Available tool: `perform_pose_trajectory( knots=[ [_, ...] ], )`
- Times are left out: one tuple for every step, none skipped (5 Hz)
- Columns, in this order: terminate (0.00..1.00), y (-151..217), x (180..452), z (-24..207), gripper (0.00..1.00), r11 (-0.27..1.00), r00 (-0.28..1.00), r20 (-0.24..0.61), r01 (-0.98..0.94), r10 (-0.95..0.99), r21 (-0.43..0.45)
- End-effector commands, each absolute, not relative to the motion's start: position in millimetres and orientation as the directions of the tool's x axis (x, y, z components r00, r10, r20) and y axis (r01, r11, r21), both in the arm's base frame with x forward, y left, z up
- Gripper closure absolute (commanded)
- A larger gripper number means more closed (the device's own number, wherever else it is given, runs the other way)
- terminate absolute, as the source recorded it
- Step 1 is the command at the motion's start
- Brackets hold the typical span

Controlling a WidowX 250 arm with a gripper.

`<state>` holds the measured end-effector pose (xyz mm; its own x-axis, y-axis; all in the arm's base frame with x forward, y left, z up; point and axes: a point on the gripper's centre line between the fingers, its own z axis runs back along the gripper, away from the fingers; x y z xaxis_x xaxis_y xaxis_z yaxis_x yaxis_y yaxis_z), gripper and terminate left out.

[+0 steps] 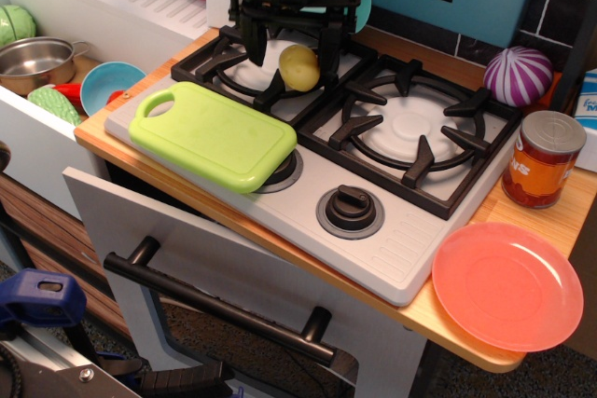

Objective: Put potato on plate

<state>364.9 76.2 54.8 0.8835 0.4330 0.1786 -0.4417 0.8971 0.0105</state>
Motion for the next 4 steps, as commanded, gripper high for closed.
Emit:
perform_pose_trajectory(
  knots=[
    [0.0, 78.1, 364.6, 54.5, 0.0, 0.895, 0.862, 0.265, -0.446, 0.432, -0.008],
    [0.0, 81.2, 367.3, 47.3, 1.0, 0.889, 0.859, 0.238, -0.457, 0.453, -0.041],
    [0.0, 81.9, 370.1, 42.9, 1.0, 0.886, 0.856, 0.234, -0.459, 0.461, -0.065],
    [0.0, 78.1, 370.4, 55.9, 1.0, 0.887, 0.861, 0.222, -0.46, 0.458, -0.044]
  ],
)
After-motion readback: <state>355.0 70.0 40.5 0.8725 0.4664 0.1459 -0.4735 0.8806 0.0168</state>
